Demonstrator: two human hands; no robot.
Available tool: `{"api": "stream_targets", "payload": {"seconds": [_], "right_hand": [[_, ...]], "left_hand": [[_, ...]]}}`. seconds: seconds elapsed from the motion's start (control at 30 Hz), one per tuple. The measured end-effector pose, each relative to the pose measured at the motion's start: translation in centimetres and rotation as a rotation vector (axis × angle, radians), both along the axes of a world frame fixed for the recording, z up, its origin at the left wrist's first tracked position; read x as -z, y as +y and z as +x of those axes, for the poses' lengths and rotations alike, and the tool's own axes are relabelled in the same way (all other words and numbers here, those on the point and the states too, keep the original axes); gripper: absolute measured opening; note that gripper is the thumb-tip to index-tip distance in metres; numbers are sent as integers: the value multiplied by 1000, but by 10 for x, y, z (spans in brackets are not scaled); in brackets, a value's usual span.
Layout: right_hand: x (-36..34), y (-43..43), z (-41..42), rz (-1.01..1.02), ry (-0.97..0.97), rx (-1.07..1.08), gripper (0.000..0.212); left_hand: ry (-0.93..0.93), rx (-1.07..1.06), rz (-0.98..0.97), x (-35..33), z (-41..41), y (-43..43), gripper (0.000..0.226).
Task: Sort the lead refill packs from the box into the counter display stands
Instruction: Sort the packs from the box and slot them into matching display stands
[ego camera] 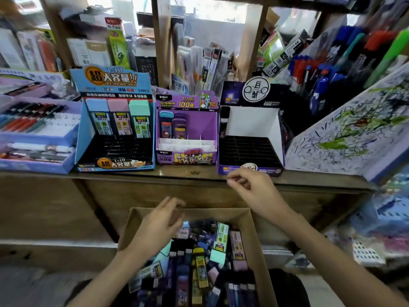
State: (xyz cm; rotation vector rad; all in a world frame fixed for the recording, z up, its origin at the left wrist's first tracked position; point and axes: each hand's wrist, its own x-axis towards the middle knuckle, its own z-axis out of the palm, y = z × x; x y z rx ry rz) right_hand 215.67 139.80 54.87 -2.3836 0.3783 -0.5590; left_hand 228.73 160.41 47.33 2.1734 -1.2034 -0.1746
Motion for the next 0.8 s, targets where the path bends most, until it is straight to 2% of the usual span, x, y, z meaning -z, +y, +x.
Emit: {"api": "stream_targets", "payload": {"seconds": [0.13, 0.27, 0.37, 0.5, 0.6, 0.7, 0.8], "right_hand": [[77, 15, -25, 40, 409, -39, 14], [159, 36, -39, 165, 663, 59, 22], [195, 61, -42, 352, 650, 117, 19], [216, 93, -25, 425, 539, 209, 21], [222, 104, -11, 450, 521, 288, 21], [221, 103, -1, 593, 525, 352, 11], [216, 98, 2, 800, 532, 391, 28]], "left_hand": [[176, -83, 180, 68, -16, 22, 34], [318, -256, 373, 119, -32, 38, 57], [451, -343, 385, 140, -42, 39, 65], [504, -384, 302, 150, -52, 29, 73], [493, -461, 297, 148, -51, 18, 67], [573, -460, 270, 144, -47, 12, 52], [641, -443, 215, 141, -45, 9, 31]]}}
